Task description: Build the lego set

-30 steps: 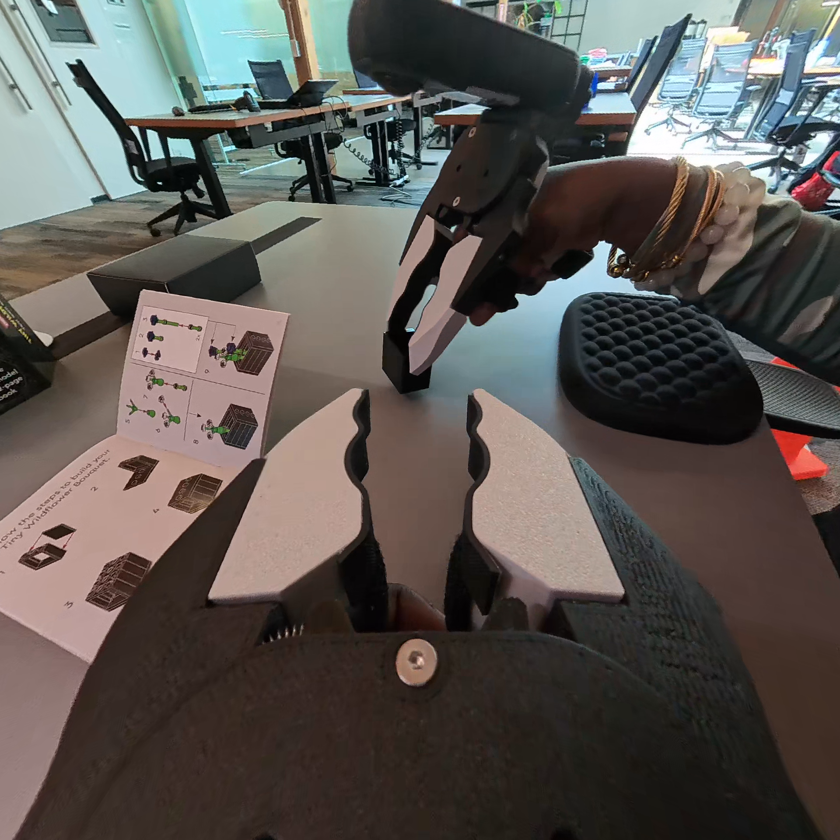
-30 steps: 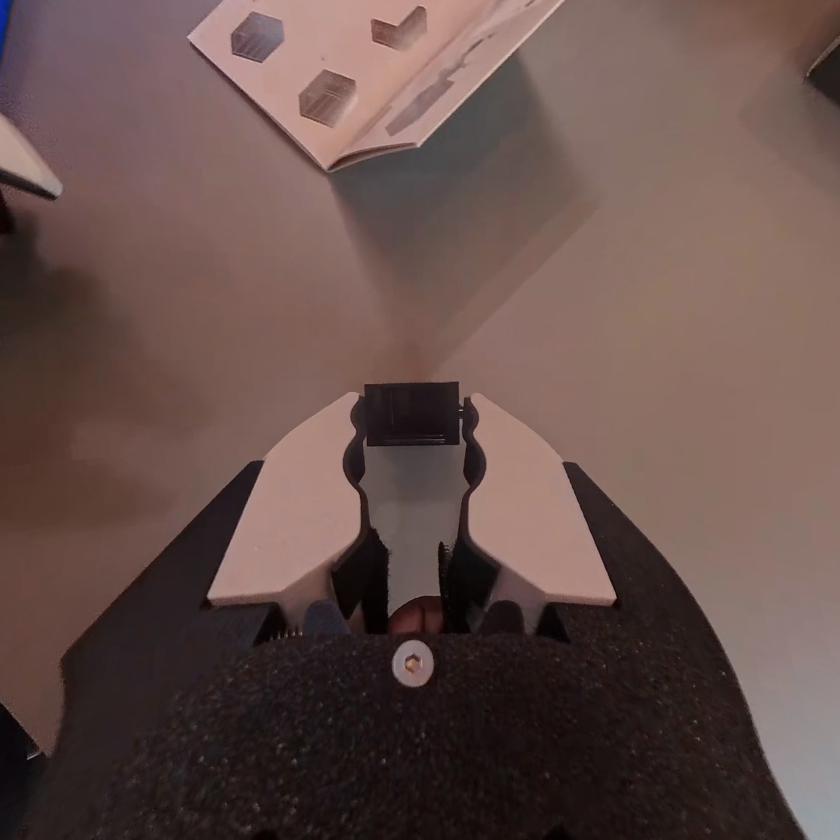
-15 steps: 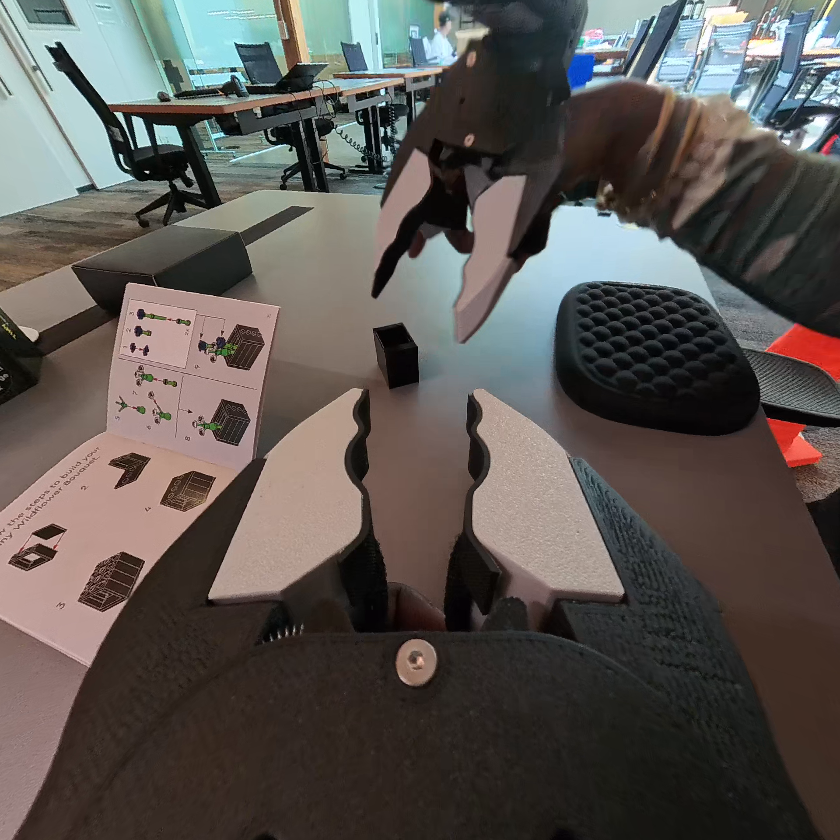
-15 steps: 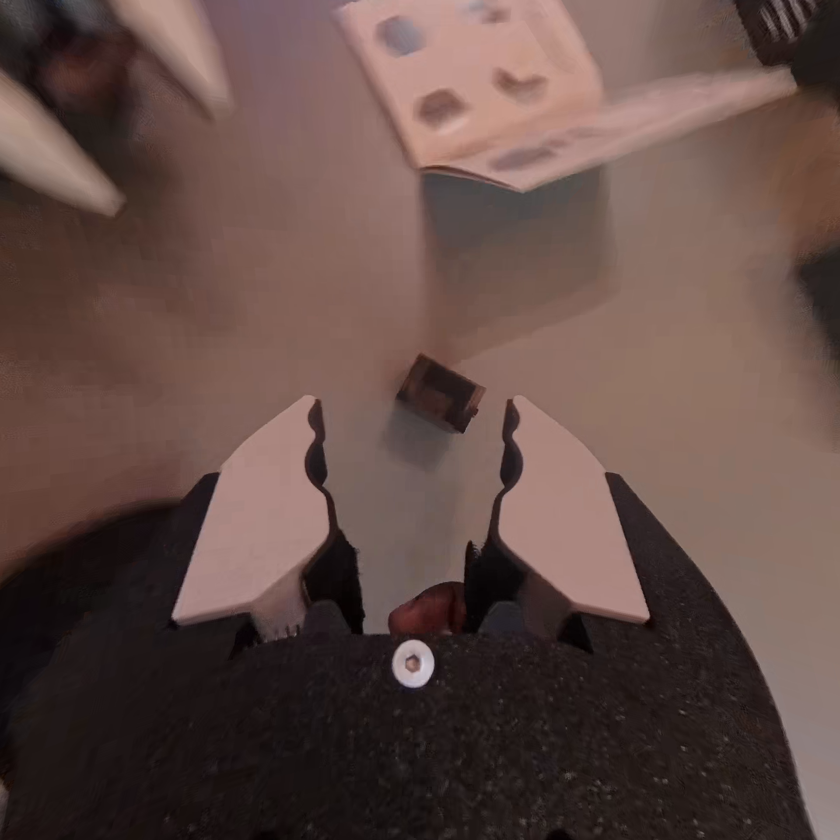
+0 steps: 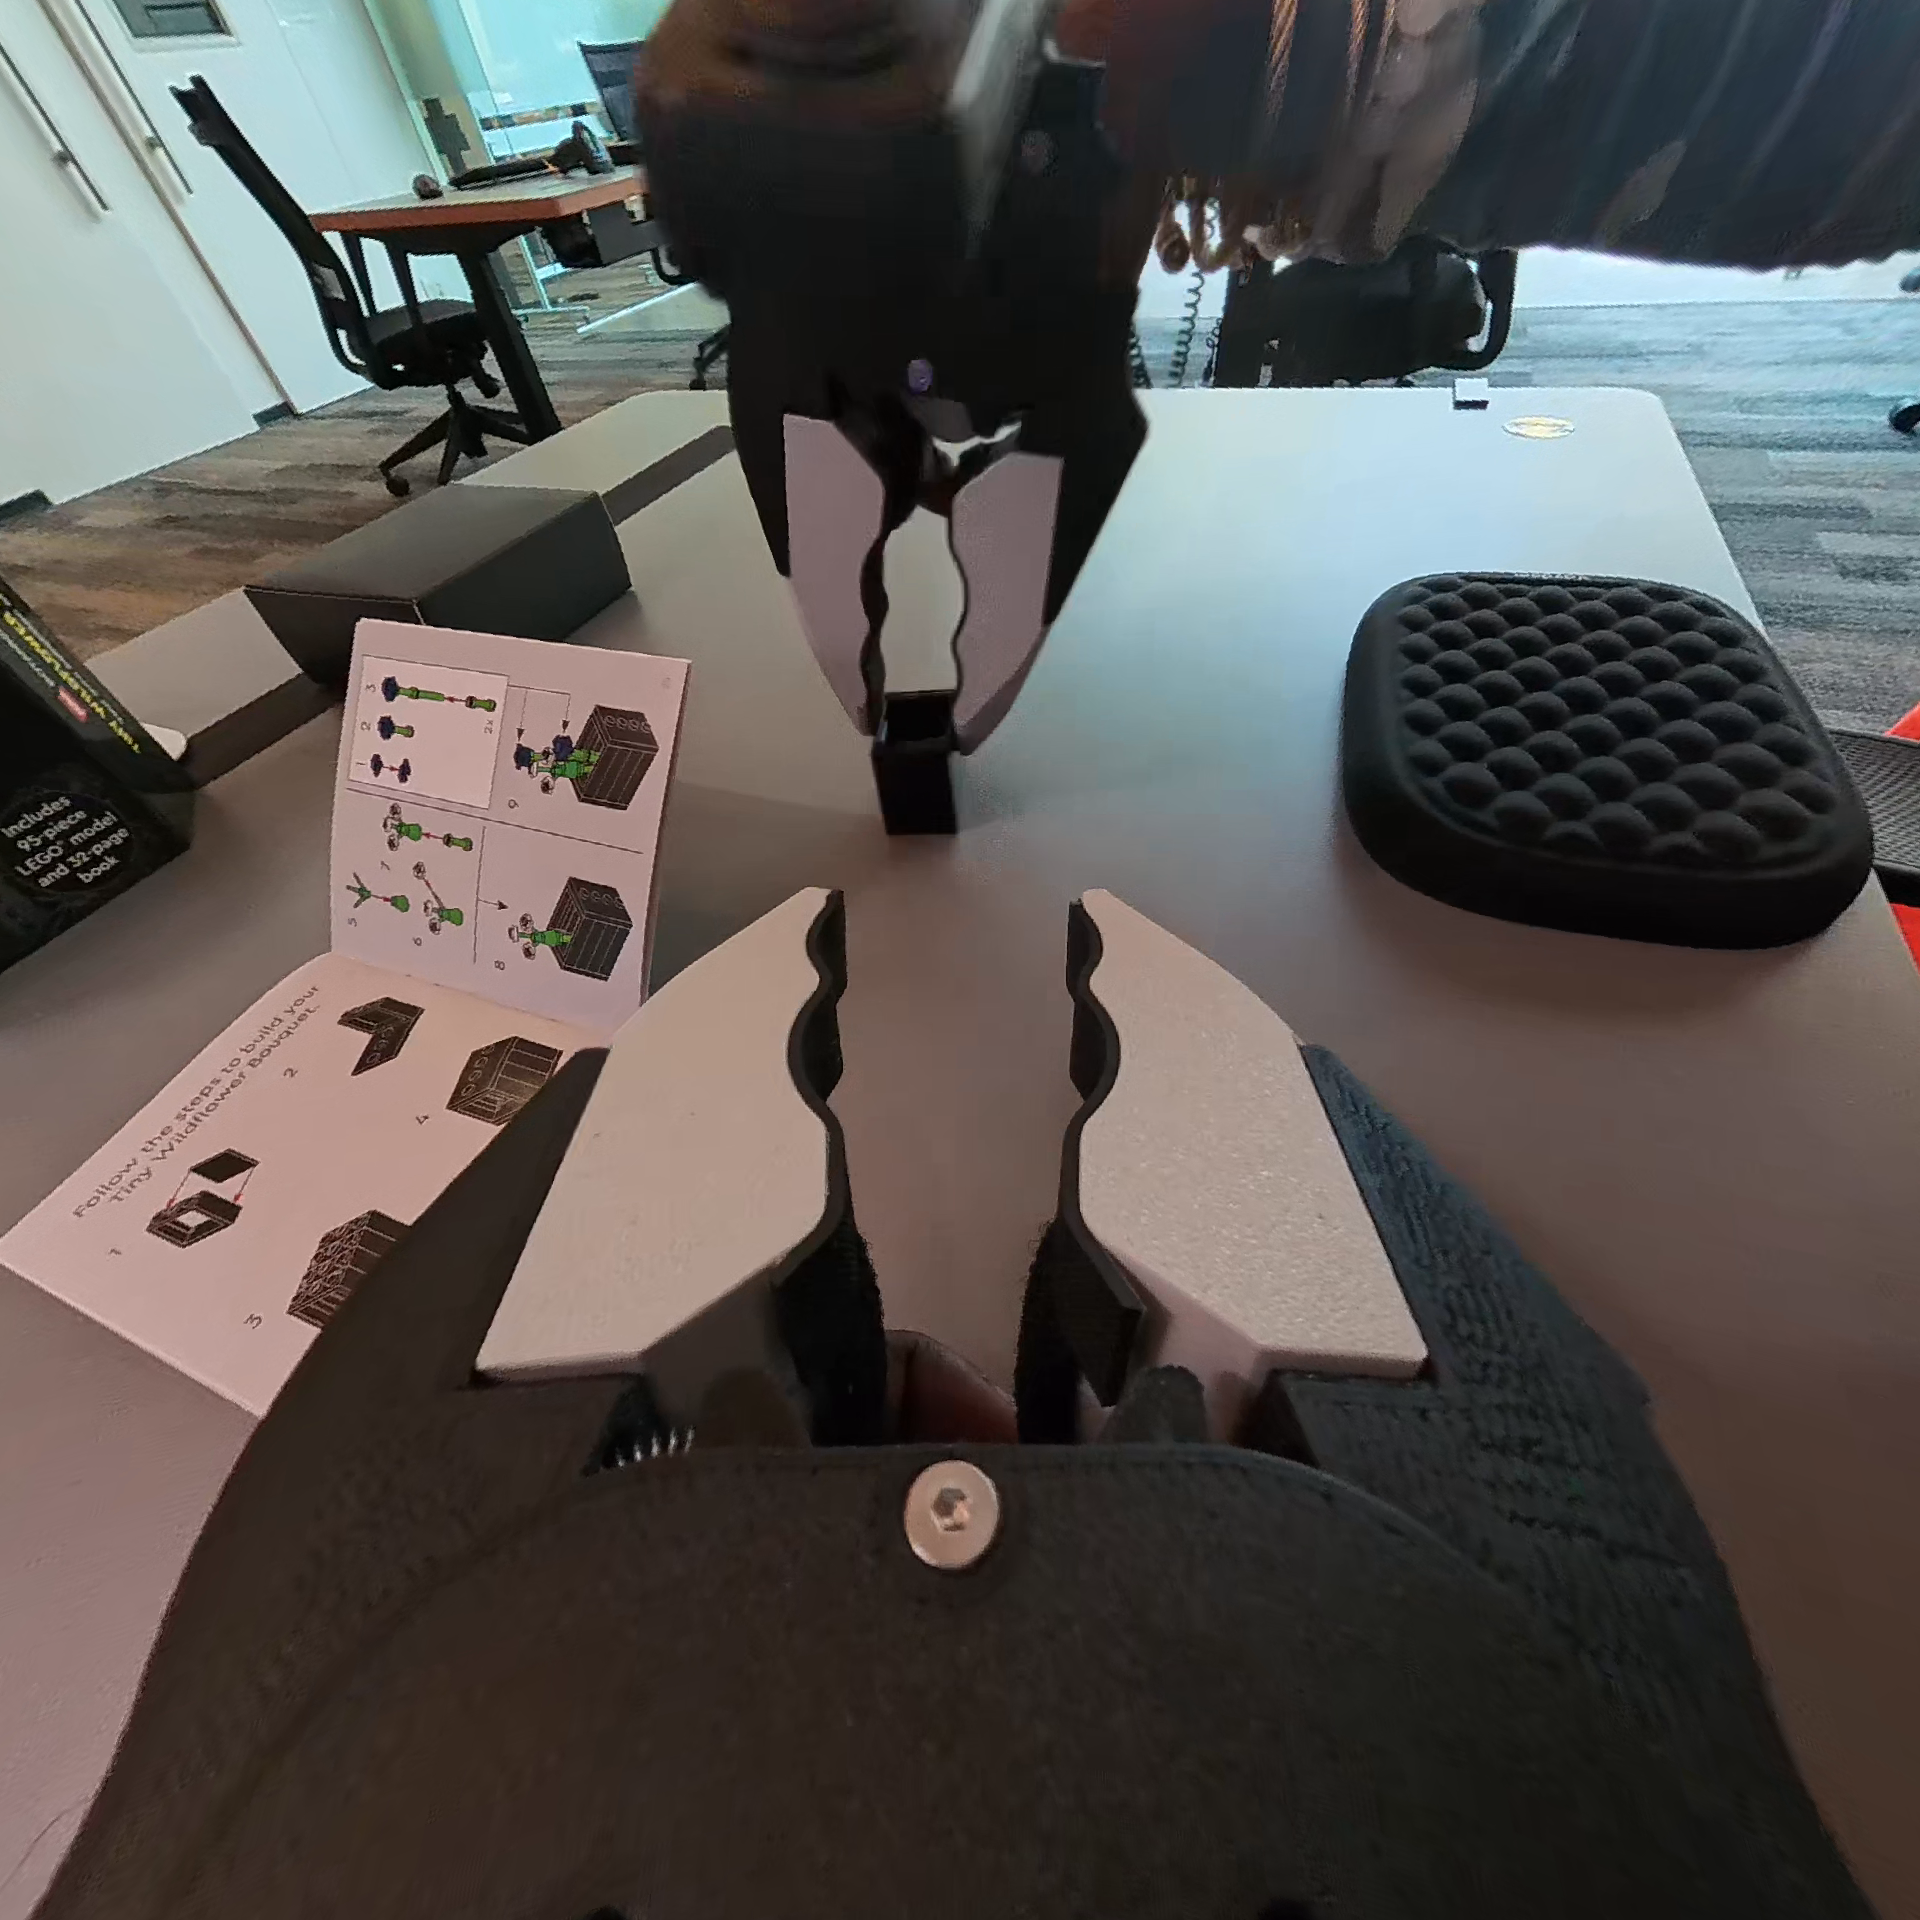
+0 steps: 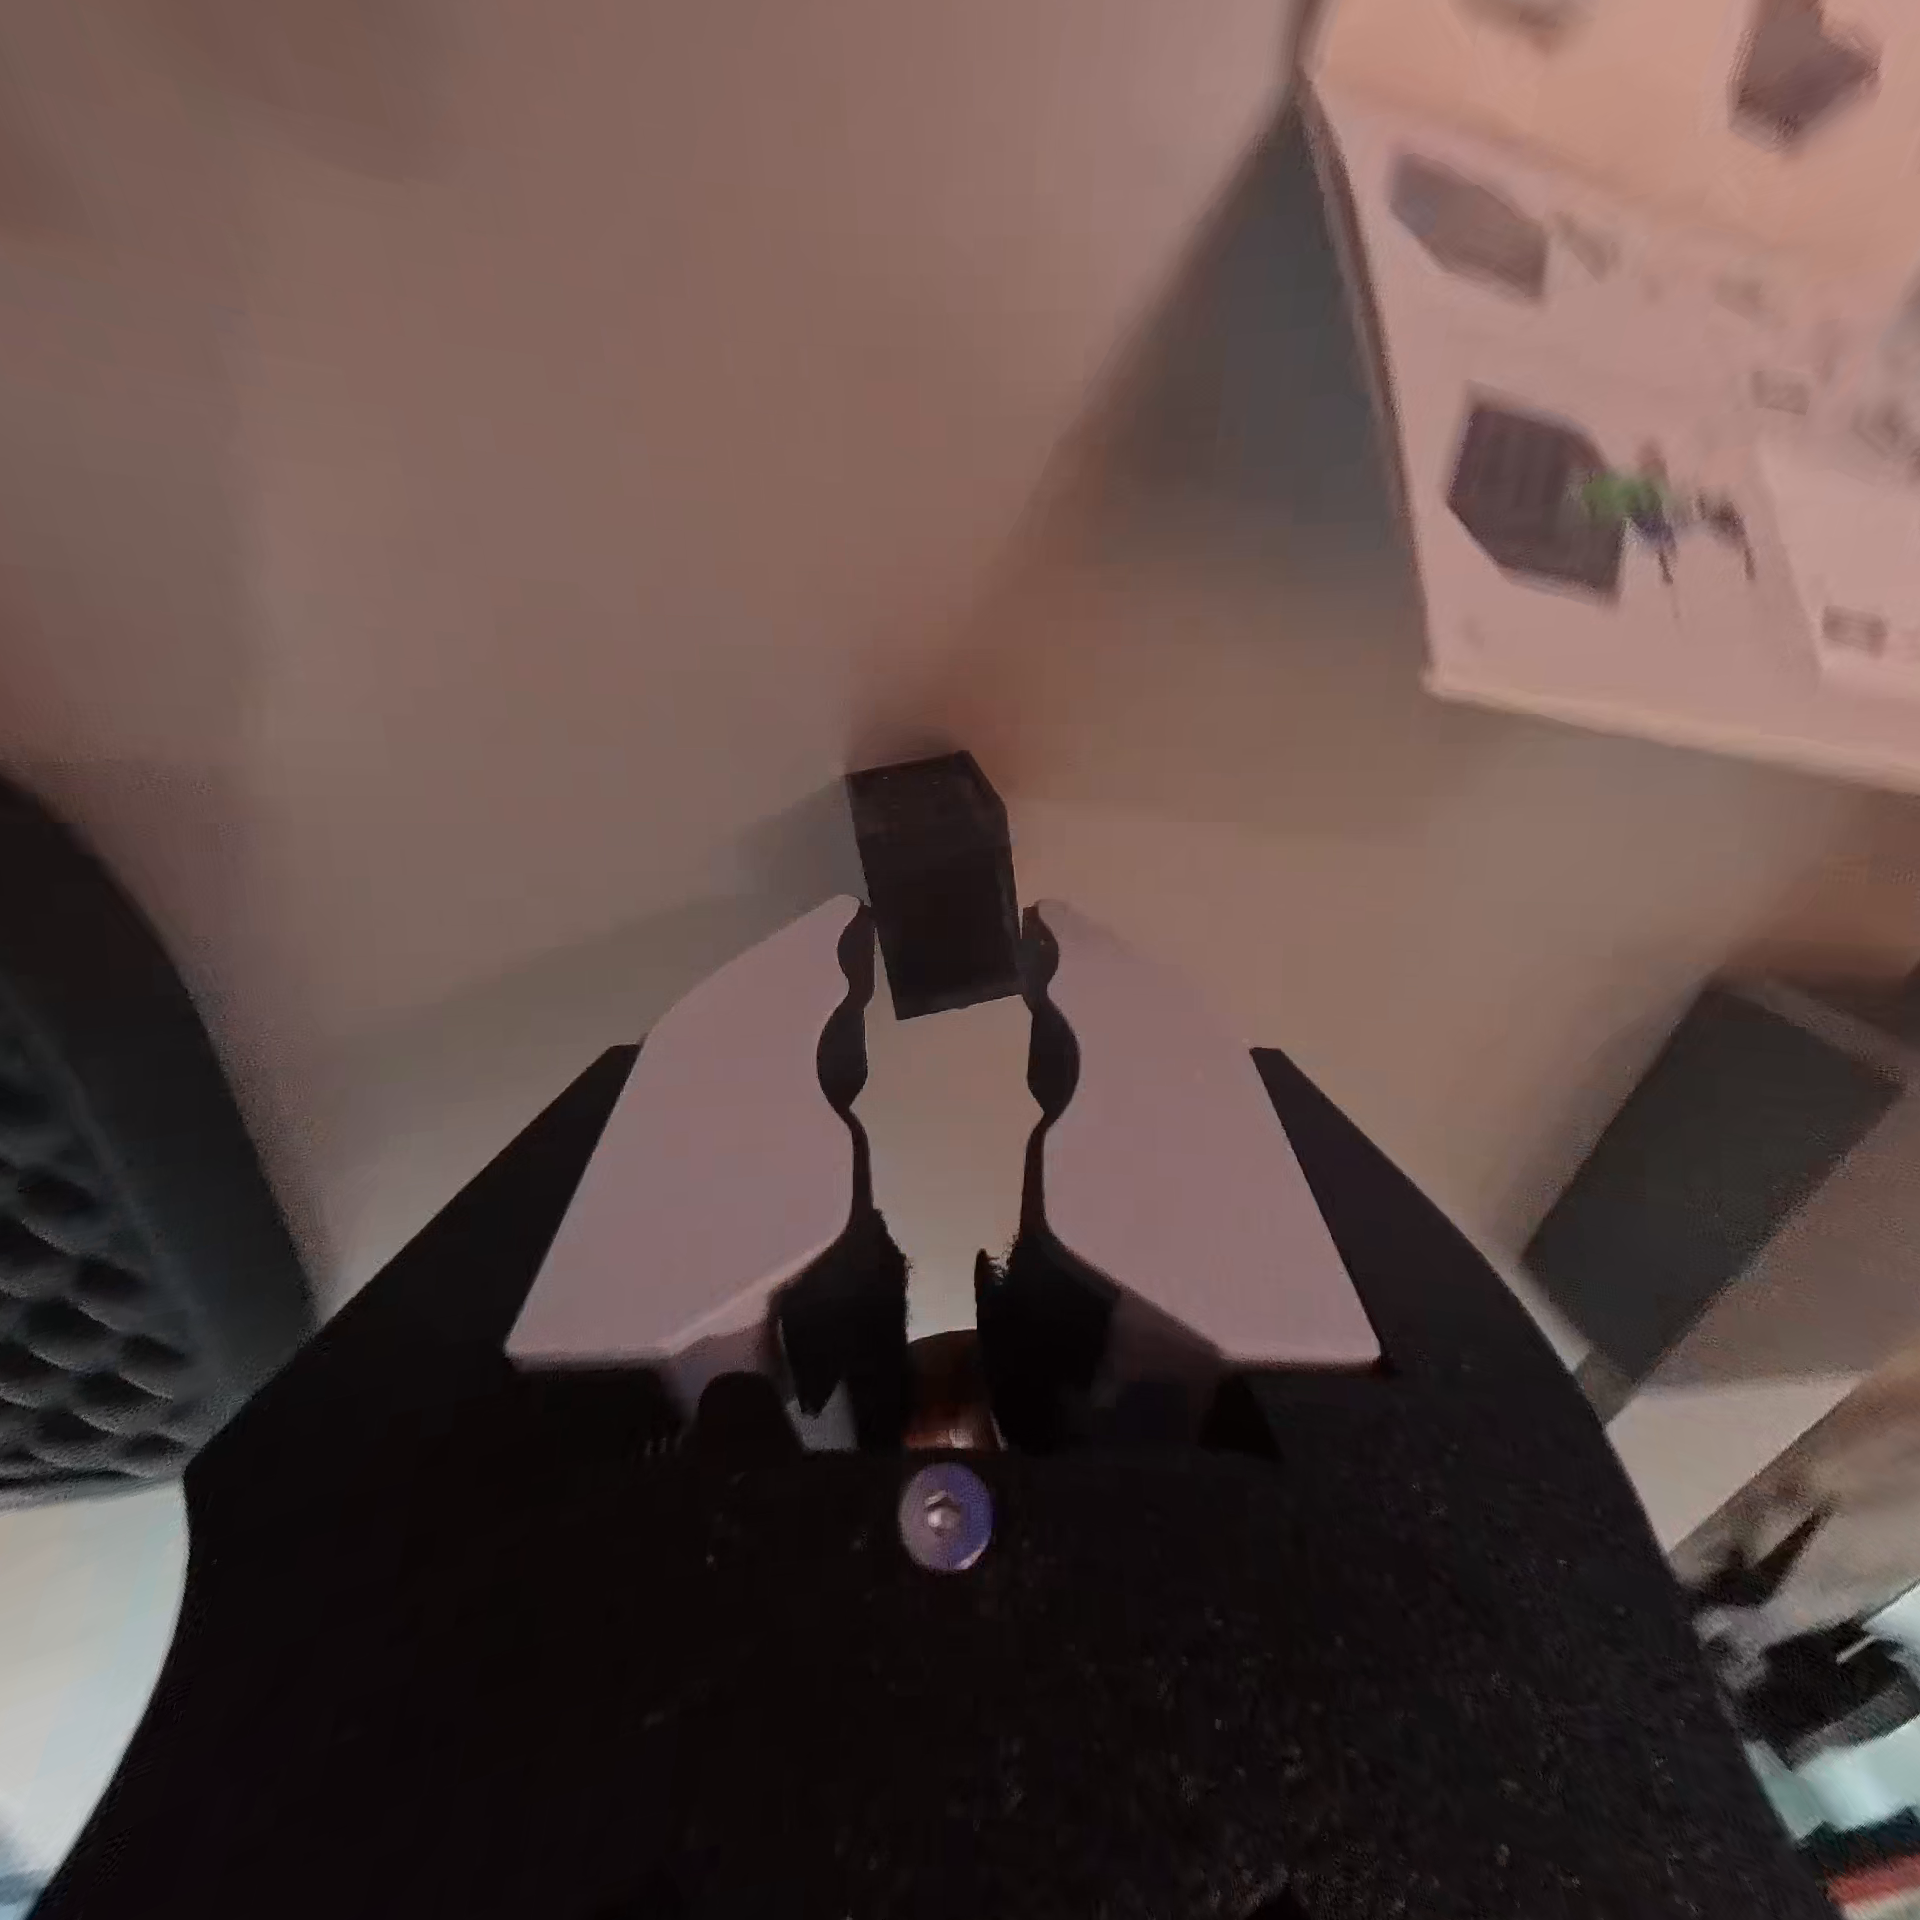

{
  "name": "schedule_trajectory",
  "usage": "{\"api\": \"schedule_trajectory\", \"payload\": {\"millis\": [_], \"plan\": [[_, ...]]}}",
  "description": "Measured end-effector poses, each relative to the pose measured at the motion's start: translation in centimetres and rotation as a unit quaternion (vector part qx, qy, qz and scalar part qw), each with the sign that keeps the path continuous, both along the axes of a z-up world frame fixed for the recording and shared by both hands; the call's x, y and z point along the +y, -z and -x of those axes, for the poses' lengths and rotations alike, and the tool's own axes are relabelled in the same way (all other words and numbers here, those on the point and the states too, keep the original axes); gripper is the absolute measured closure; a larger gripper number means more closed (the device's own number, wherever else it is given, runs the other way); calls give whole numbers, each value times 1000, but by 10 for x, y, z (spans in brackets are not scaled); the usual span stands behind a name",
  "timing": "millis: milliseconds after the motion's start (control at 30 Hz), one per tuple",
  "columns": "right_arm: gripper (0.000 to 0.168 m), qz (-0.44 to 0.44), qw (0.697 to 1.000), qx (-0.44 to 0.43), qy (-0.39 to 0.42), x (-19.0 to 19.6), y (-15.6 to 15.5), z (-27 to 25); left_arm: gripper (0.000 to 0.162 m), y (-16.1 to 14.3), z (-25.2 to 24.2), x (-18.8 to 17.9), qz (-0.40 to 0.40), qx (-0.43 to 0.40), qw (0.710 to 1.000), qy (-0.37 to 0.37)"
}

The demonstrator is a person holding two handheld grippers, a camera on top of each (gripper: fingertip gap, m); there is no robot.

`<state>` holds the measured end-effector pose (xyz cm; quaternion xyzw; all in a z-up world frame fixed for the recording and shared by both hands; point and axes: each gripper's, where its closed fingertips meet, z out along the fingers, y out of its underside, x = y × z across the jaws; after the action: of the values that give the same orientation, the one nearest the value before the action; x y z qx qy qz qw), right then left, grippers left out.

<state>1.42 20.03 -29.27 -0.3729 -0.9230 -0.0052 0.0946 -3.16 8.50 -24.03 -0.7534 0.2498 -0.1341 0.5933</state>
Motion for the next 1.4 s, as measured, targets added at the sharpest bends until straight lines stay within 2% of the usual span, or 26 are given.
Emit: {"api": "schedule_trajectory", "payload": {"millis": [67, 167, 267, 300, 333, 400, 467, 533, 600, 633, 667, 733, 833, 900, 933, 1000, 1100, 1233, 1333, 1400], "plan": [[142, 13, 992, -19, 123, 9, 0, -8, 121, -1, -2, -1, -2, 1, 1000, 5], [142, 45, 947, -9, 319, 24, 0, -13, 121, -1, -7, -3, -4, 7, 1000, 13], [142, 88, 918, 5, 387, 27, 2, -16, 121, -2, -10, -4, -6, 13, 1000, 20], [138, 97, 915, 2, 391, 26, 3, -18, 121, -2, -11, -5, -7, 15, 1000, 22], [121, 104, 917, -6, 385, 23, 3, -21, 121, -2, -12, -5, -8, 17, 1000, 23], [86, 93, 935, -27, 340, 20, 1, -26, 121, -2, -12, -5, -10, 20, 999, 23], [72, 51, 971, -37, 232, 22, -5, -29, 121, -2, -11, -5, -10, 22, 999, 22], [66, 1, 997, -30, 75, 26, -12, -27, 121, -1, -10, -5, -10, 24, 999, 20], [91, -32, 999, -24, -35, 32, -16, -21, 121, 0, -8, -4, -10, 28, 999, 16], [101, -22, 997, -21, -76, 30, -16, -18, 121, 0, -7, -4, -9, 32, 999, 14], [106, -7, 993, -11, -118, 25, -16, -14, 121, 1, -6, -3, -9, 38, 999, 11], [107, 15, 981, 3, -192, 17, -14, -10, 121, 4, -3, -2, -7, 50, 999, 4], [96, 1, 975, -28, -222, 23, -5, -15, 121, 8, -1, -1, -1, 58, 998, 0], [95, -18, 970, -35, -242, 28, 0, -15, 121, 10, -1, -1, 2, 59, 998, 2], [99, -29, 967, -29, -251, 31, 2, -13, 121, 11, -2, -1, 4, 61, 998, 4], [122, -26, 967, -4, -253, 30, 2, -7, 121, 12, -5, -2, 5, 67, 998, 11], [127, 19, 982, 14, -186, 25, -3, -5, 121, 15, -10, -3, 2, 79, 997, 22], [127, 19, 1000, 8, 22, 49, -17, -3, 121, 17, -13, -4, 4, 87, 996, 30], [127, 65, 980, -20, 188, 62, -29, -9, 121, 17, -15, -5, 4, 89, 995, 33], [127, 73, 965, -17, 252, 74, -37, -9, 121, 18, -15, -5, 5, 93, 995, 32]]}}
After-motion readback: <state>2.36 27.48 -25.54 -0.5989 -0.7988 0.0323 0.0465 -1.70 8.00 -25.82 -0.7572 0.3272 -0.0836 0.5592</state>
